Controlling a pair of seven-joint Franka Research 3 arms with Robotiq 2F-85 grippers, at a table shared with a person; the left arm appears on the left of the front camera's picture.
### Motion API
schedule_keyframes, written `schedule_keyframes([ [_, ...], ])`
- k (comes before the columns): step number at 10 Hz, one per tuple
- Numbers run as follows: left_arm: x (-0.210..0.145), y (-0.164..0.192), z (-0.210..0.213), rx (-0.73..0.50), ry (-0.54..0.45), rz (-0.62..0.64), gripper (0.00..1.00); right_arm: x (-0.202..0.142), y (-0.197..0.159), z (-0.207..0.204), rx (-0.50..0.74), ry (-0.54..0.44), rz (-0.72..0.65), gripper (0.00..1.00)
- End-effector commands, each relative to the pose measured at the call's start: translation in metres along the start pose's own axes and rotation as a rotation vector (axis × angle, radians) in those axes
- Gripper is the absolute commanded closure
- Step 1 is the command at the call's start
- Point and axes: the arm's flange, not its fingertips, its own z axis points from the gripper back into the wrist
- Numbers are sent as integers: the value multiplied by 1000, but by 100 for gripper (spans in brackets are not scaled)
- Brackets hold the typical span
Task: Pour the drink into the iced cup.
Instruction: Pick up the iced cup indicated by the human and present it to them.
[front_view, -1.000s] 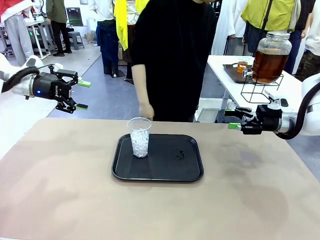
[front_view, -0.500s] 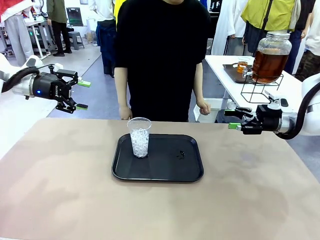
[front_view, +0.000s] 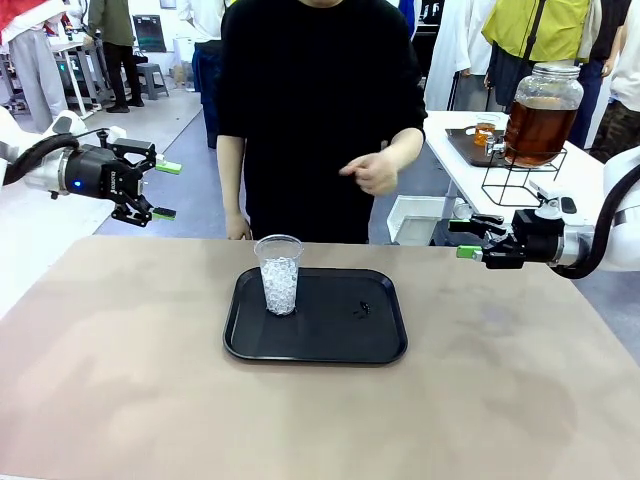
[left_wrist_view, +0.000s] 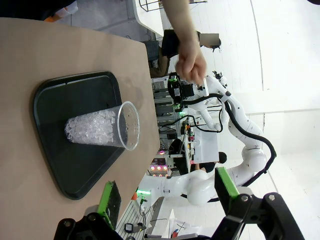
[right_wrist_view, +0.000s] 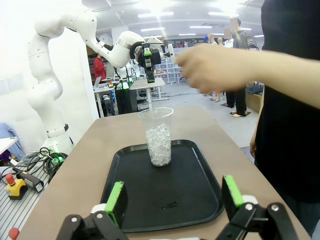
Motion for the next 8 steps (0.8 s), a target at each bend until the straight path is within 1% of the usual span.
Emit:
schedule_keyframes([
  [1, -2, -1, 0, 2, -2, -2, 0, 3, -1, 0, -4, 3, 4, 0],
  [8, -2, -1, 0, 2, -2, -2, 0, 3, -1, 0, -4, 3, 4, 0],
])
